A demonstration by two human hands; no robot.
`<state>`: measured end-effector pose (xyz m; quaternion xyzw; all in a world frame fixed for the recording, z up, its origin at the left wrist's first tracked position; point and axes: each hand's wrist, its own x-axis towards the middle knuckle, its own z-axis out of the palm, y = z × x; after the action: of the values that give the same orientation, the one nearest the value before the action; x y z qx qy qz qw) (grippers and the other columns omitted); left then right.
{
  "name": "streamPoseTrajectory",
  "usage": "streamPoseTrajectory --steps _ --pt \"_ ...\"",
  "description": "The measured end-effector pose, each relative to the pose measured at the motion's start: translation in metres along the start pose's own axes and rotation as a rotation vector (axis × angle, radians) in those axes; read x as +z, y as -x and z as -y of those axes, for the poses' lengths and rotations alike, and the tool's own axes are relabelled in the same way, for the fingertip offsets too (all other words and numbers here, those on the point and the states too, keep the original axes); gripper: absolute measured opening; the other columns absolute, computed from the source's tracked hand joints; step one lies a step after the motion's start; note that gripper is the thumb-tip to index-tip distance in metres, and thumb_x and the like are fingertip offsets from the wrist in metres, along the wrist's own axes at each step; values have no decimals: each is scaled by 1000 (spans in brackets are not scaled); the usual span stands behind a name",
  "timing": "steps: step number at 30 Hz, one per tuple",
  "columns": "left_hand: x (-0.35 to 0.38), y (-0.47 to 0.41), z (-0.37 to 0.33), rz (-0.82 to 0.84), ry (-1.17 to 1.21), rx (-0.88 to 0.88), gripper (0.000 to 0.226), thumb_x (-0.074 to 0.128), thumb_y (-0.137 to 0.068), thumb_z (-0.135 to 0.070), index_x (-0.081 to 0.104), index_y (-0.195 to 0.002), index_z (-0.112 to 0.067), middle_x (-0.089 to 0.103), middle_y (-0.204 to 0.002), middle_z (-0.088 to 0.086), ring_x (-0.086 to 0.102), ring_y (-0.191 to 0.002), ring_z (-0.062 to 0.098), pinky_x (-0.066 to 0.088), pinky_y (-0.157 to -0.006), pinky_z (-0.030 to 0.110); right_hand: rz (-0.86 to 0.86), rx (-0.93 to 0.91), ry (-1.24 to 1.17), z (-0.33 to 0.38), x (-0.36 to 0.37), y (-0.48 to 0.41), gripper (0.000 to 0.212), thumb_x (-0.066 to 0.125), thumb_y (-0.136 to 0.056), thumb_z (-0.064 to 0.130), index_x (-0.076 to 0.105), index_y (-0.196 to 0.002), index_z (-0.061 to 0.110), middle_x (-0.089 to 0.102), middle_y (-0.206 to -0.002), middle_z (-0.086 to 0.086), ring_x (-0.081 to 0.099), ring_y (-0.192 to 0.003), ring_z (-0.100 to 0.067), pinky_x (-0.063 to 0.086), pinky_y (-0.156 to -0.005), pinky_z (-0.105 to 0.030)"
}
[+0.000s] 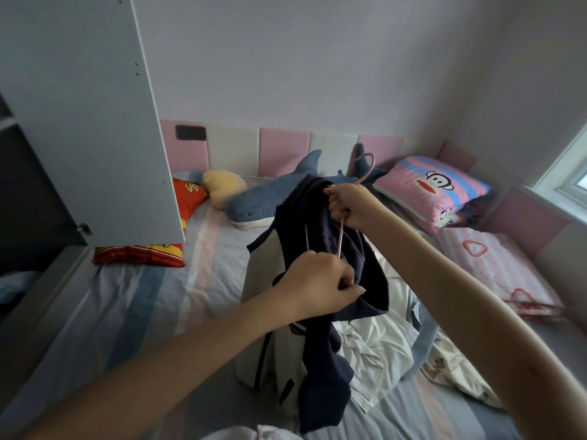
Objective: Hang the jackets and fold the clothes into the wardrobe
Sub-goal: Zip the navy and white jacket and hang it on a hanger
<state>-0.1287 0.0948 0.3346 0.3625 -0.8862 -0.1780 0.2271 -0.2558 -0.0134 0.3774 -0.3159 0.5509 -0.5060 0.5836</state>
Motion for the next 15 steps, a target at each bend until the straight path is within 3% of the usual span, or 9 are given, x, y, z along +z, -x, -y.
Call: streamPoseTrajectory --steps 2,4,5,7,10,12,13,15 --pt "-6 -1 5 88 311 -90 29 66 -88 -33 63 -70 -11 50 -57 -8 47 -56 5 34 -58 18 4 10 7 -1 -2 1 30 34 -99 3 42 -73 13 31 -37 9 23 -27 0 16 -27 -14" --pt "-10 -2 8 162 649 -120 6 69 -86 -19 69 -91 -15 62 -75 -9 58 -70 -1 43 -71 12 17 26 24 -1 -2 3 29 33 -102 10 44 -75 12 31 -36 10 23 -27 0 16 -27 -13" --pt "-11 0 10 177 694 -86 19 70 -85 -13 67 -102 -21 64 -87 -10 61 -82 -3 46 -80 14 24 33 26 1 -2 4 30 32 -104 13 45 -77 11 31 -36 10 23 -26 0 15 -27 -13" --pt "-5 6 21 137 541 9 35 72 -81 -9 63 -108 -28 63 -94 -14 60 -94 -2 47 -89 17 45 59 32 3 -3 9 32 30 -105 19 47 -79 11 30 -36 10 23 -26 0 14 -28 -12" --pt "7 18 43 -10 200 106 27 70 -79 -13 65 -103 -23 58 -93 -20 57 -92 -3 49 -88 29 90 79 47 6 -5 16 34 30 -106 21 48 -79 10 29 -37 10 22 -26 -1 13 -28 -13" --pt "16 31 48 -15 278 80 28 69 -80 -29 62 -106 -21 55 -99 -18 56 -97 0 47 -89 26 106 82 52 6 -4 19 34 30 -106 21 48 -79 10 29 -37 10 22 -26 -1 13 -27 -13" --pt "19 38 47 -39 281 96 38 69 -79 -42 59 -110 -21 54 -104 -15 54 -101 1 44 -91 25 116 85 51 6 -3 20 35 29 -106 21 48 -79 11 28 -37 10 22 -26 -1 14 -27 -14" --pt "30 48 46 -150 80 179 59 67 -72 -61 51 -113 -22 51 -112 -10 49 -106 5 37 -97 26 133 99 42 6 -1 22 35 29 -106 21 48 -78 11 28 -37 10 22 -26 -1 14 -26 -14"
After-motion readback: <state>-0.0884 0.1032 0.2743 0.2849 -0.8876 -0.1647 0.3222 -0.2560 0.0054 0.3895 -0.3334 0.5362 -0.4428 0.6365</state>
